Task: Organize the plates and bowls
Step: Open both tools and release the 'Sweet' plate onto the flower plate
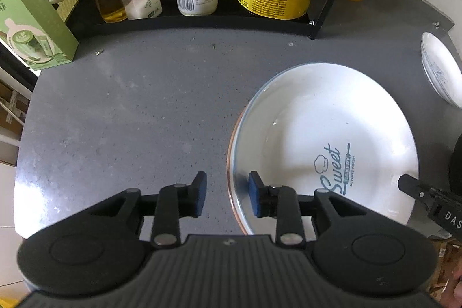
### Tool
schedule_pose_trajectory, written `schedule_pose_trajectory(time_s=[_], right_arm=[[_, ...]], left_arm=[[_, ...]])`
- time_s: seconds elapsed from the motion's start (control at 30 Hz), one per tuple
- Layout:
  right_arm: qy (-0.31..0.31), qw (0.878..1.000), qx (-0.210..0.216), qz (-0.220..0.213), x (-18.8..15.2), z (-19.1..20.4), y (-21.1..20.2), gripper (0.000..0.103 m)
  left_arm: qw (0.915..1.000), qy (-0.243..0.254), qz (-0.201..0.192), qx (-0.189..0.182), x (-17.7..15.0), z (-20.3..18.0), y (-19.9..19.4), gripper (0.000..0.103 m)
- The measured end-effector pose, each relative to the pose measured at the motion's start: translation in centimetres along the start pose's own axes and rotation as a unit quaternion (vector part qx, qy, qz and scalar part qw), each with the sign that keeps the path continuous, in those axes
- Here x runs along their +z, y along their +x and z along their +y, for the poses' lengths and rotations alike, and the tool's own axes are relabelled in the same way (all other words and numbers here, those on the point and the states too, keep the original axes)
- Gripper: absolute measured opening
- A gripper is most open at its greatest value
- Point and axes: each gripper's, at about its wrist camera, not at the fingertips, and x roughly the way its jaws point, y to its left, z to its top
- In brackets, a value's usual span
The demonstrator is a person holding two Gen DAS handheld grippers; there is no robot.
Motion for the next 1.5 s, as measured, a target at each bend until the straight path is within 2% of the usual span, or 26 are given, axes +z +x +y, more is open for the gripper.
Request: schedule_pose_trajectory(time_s=[0.07, 0.23, 0.3, 0.37, 0.53, 0.63, 0.77, 0.87, 1.0, 1.17, 1.4, 1.5], right_arm=[[0.0, 1.0, 0.006, -0.002, 0.1, -0.1, -0.5, 0.023], [0.0, 1.0, 0.008, -0.013, 0.6, -0.6, -1.7, 0.045], [-0.001, 1.0, 0.014, -0.019, 0.9, -0.7, -2.2, 0.049], [0.0, 1.0, 0.017, -0.023, 1.3, -0.8, -2.7, 0.055], [-0.003, 0.999, 0.026, -0.029, 1.8, -1.2, -3.8, 0.07], [-0.011, 0.999, 0.028, -0.03, 1.8, -1.5, -4.4, 0.077], [-0.021, 0.999, 0.04, -0.03, 1.8, -2.2, -5.3, 0.082], [-0.027, 0.998, 0.044, -0.037, 1.7, -2.9, -6.3, 0.086], [-0.035, 0.997, 0.054, -0.048, 1.8, -4.2, -7.9, 0.091], [-0.038, 0.994, 0.066, -0.08, 2.2, -6.0, -10.4, 0.096], [-0.049, 0.992, 0.076, -0.093, 2.4, -8.5, -12.8, 0.098], [-0.046, 0.991, 0.072, -0.102, 2.4, -9.7, -13.8, 0.102]], left_arm=[[1.0, 0.004, -0.001, 0.006, 0.2, -0.2, -0.1, 0.029], [1.0, 0.004, -0.003, 0.005, 0.8, -0.6, -0.9, 0.03], [0.9999, 0.007, -0.006, 0.006, 1.2, -1.0, -1.2, 0.037], [0.9999, 0.008, -0.009, 0.01, 1.4, -1.5, -1.6, 0.052], [0.9996, 0.01, -0.014, 0.024, 1.7, -2.8, -2.5, 0.073], [0.9995, 0.009, -0.012, 0.027, 1.7, -3.6, -2.9, 0.076], [0.9997, -0.001, -0.002, 0.024, 1.0, -4.5, -3.5, 0.079], [0.9993, -0.004, 0.003, 0.037, 0.3, -5.2, -4.0, 0.086], [0.9988, -0.01, 0.003, 0.048, -0.7, -6.3, -5.0, 0.089], [0.9981, -0.028, -0.013, 0.053, -2.0, -8.4, -6.6, 0.092], [0.9966, -0.045, -0.028, 0.063, -3.9, -11.8, -8.2, 0.095], [0.9959, -0.047, -0.039, 0.067, -4.6, -13.2, -9.0, 0.101]])
